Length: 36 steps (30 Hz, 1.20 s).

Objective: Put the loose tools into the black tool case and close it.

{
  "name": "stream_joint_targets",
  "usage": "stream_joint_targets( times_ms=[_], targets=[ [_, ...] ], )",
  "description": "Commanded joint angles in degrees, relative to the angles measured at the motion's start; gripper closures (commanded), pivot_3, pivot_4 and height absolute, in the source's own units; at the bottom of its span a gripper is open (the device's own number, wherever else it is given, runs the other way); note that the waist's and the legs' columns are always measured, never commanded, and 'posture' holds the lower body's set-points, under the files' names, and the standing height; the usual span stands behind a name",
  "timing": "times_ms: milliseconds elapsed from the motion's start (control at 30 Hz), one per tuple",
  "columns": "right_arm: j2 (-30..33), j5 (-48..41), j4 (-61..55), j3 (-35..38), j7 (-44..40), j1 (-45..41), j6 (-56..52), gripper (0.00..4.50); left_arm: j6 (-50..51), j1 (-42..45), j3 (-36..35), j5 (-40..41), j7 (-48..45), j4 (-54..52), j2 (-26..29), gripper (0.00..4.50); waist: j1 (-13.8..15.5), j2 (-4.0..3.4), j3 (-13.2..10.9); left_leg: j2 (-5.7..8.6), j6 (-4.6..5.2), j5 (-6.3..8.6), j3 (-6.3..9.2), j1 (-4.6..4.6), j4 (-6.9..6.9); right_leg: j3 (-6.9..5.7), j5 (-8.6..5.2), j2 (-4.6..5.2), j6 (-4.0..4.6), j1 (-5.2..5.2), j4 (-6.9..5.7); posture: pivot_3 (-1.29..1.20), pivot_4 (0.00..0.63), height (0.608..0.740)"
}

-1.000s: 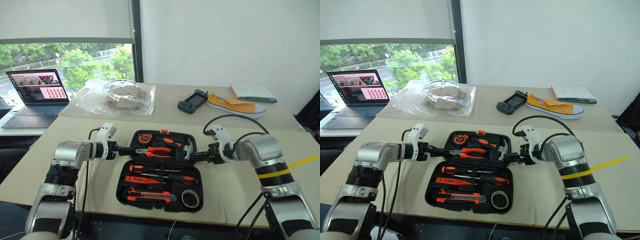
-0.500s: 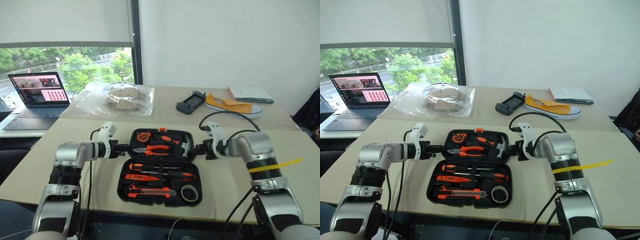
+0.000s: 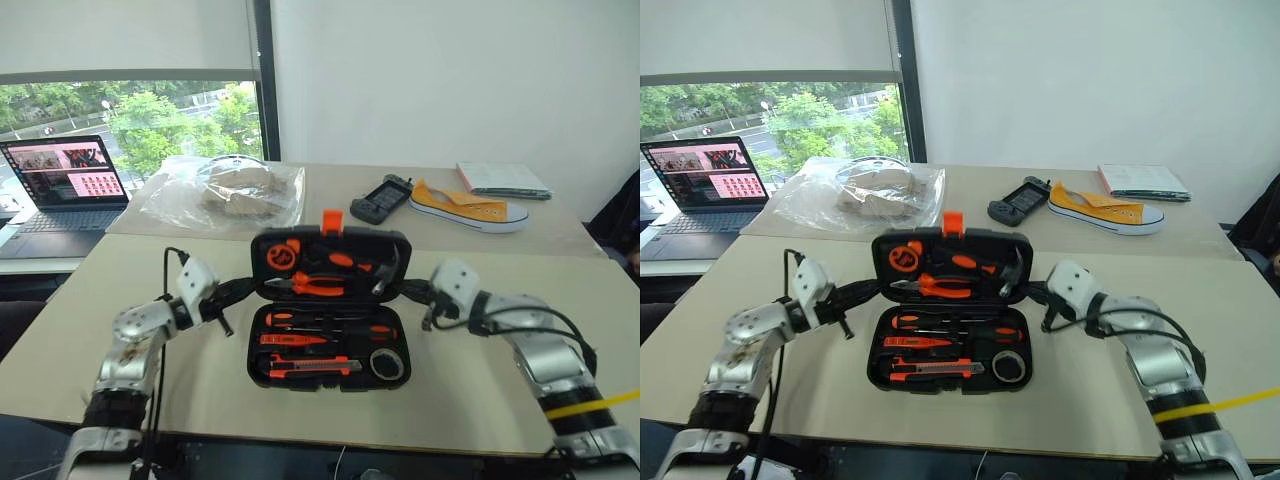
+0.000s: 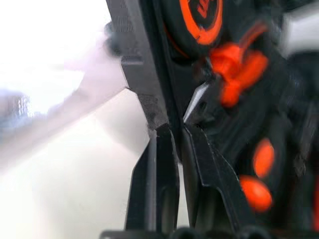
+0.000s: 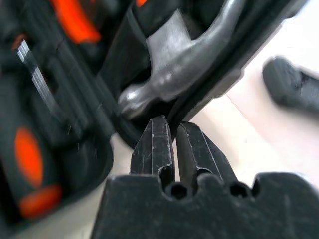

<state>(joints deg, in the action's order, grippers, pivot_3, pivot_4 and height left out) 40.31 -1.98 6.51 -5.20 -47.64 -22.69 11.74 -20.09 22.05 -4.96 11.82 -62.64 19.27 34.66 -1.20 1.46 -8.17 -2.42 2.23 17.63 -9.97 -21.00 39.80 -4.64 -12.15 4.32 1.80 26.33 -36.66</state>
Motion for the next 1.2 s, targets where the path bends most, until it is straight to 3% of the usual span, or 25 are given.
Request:
stream_joint_targets(
  times_ms=[33,67,100,233,333,400,533,567,600,700,767,933,1033,1200],
  targets=[
    [2.4,6.4,3.4,-1.7,1.1,3.9,17.0,4.48,-15.4,-5.2,2.9,-4.4,-3.2,5.4,2.4,4.43,0.1,0.01,0.0,0.01,0.0,0.01,-0.04,0.17,-0.02,0.04,-0.06,0.04,-0.03,-0.15,0.09,0.0,0.15,0.74],
    [2.6,5.8,4.6,-1.5,0.6,4.8,18.2,4.48,-18.5,-5.9,3.4,-5.2,-3.3,7.0,3.2,4.43,0.1,0.01,0.0,0.0,0.01,0.02,-0.07,0.36,-0.03,0.1,-0.07,0.05,-0.04,-0.28,0.08,0.0,0.15,0.74],
    [3.0,5.2,5.5,-1.6,-0.3,5.7,18.8,4.08,-18.8,-6.7,3.7,-4.8,-3.9,7.9,3.6,4.48,0.1,0.02,0.0,-0.02,0.02,0.03,-0.09,0.52,-0.06,0.16,-0.09,0.06,-0.04,-0.42,0.04,0.0,0.15,0.74],
    [5.7,6.3,9.2,-0.6,0.4,9.4,24.3,2.63,-18.4,-7.1,3.3,-3.7,-2.0,10.0,5.1,3.06,0.2,-0.05,0.0,-0.2,0.05,0.15,-0.08,1.34,-0.09,0.38,-0.41,0.14,-0.41,-1.22,0.13,0.0,0.15,0.74],
    [7.6,2.8,8.3,2.3,0.1,11.8,24.6,1.74,-12.8,-6.0,1.5,-0.2,-2.0,10.3,6.0,2.1,0.3,-0.03,0.0,-0.24,0.16,0.22,-0.12,1.16,-0.01,0.56,-0.38,0.3,-0.38,-0.98,-0.1,0.0,0.15,0.74],
    [9.2,-0.6,6.5,4.5,-1.0,14.7,23.5,1.74,-8.0,-4.6,0.0,1.4,-0.5,10.8,6.3,2.1,0.6,-0.03,0.0,-0.26,0.13,0.19,-0.06,1.16,0.08,0.59,-0.33,0.31,-0.32,-1.07,-0.12,0.0,0.15,0.74],
    [12.1,-9.5,-2.0,9.0,-4.6,24.0,15.3,2.84,-0.9,-0.4,-0.2,2.7,-0.7,11.8,6.1,2.06,1.0,-0.03,0.0,-0.28,0.13,0.18,0.05,1.08,0.06,0.54,-0.27,0.17,-0.2,-1.06,-0.08,0.0,0.15,0.74],
    [12.8,-11.3,-5.1,10.1,-5.2,27.2,13.2,3.14,1.6,1.1,0.2,3.2,-1.0,11.5,5.6,2.58,1.2,-0.02,0.0,-0.27,0.13,0.19,0.06,1.08,0.06,0.54,-0.24,0.14,-0.17,-1.07,-0.09,0.0,0.15,0.74],
    [13.4,-13.4,-8.9,11.0,-5.7,30.4,9.9,3.51,2.5,2.9,0.7,2.8,-0.7,11.9,5.0,2.67,1.5,-0.02,0.0,-0.27,0.14,0.19,0.07,1.07,0.06,0.54,-0.22,0.12,-0.13,-1.08,-0.09,0.0,0.15,0.74],
    [13.8,-16.5,-20.5,11.4,-5.3,38.7,1.3,4.49,6.7,8.4,2.8,1.8,-1.2,12.6,2.8,3.94,1.8,0.01,0.0,-0.23,0.19,0.22,0.18,0.94,0.12,0.48,-0.22,0.07,-0.13,-1.08,-0.03,0.0,0.15,0.74],
    [12.6,-14.8,-25.4,10.2,-3.9,41.0,-1.0,4.5,8.6,10.9,4.7,0.7,-2.4,13.5,1.4,4.47,1.8,0.04,0.0,-0.2,0.23,0.24,0.2,0.85,0.19,0.46,-0.26,0.07,-0.2,-1.06,-0.03,0.0,0.15,0.74],
    [9.9,-11.2,-33.0,4.4,-0.1,40.7,-14.3,4.5,9.7,15.9,9.4,-2.2,-7.0,18.4,-1.5,4.47,1.3,0.16,0.0,-0.18,0.26,0.26,0.2,0.85,0.26,0.54,-0.4,0.04,-0.46,-1.07,-0.01,0.0,0.15,0.74],
    [3.8,-6.7,-32.8,-2.2,3.3,33.2,-17.7,4.5,12.5,18.9,12.9,-5.5,-9.5,22.4,-2.0,4.47,0.9,0.44,0.0,-0.17,0.25,0.25,0.2,0.82,0.28,0.51,-0.39,-0.06,-0.45,-1.02,-0.03,0.0,0.15,0.74],
    [-0.1,-3.1,-29.8,-5.7,3.7,26.4,-19.3,4.5,14.8,17.7,12.0,-3.7,-11.7,20.3,-2.2,4.47,0.7,0.53,-0.1,-0.12,0.29,0.27,0.26,0.68,0.33,0.5,-0.35,-0.03,-0.36,-0.91,-0.06,0.0,0.15,0.74]
  ],
)
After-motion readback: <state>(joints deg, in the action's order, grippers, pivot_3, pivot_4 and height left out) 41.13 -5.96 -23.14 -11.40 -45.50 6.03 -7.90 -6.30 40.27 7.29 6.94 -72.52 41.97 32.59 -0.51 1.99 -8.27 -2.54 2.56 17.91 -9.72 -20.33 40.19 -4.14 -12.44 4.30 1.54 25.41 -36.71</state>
